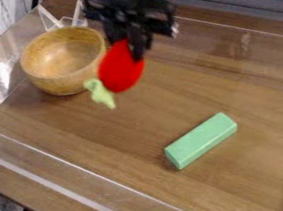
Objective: Move the red object to the left side of the table
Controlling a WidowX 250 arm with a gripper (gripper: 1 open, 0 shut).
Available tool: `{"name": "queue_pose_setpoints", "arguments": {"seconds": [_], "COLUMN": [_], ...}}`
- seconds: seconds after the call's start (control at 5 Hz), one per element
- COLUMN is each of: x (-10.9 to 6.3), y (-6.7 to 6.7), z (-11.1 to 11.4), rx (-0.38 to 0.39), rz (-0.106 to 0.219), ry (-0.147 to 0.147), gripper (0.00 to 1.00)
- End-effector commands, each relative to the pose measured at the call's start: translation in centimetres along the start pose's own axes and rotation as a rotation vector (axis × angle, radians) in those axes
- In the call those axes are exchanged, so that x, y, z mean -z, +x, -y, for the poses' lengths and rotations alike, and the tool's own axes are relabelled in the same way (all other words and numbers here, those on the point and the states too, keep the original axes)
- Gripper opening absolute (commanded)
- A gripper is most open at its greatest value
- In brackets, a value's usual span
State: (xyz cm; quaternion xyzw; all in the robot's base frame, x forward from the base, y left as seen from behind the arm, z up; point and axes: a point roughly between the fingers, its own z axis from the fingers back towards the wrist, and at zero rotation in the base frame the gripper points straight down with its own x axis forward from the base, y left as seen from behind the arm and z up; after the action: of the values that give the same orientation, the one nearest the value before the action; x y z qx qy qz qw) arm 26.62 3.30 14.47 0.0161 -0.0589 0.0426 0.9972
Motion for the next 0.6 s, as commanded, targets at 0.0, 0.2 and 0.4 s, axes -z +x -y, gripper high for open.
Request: {"name": "queue_pose_setpoints", "arguments": {"seconds": [0.0, 0.2, 0.4], "x": [-1.8, -1.4, -1.7], "y": [0.9, 1.1, 0.8], "z": [-2.0, -2.9, -3.5], "rx": [-0.146, -0.259, -0.290], "rz": [0.067, 0.052, 0.043], "ry": [0.031, 0.047, 0.051], "gripper": [0.00, 1.00, 0.00]}}
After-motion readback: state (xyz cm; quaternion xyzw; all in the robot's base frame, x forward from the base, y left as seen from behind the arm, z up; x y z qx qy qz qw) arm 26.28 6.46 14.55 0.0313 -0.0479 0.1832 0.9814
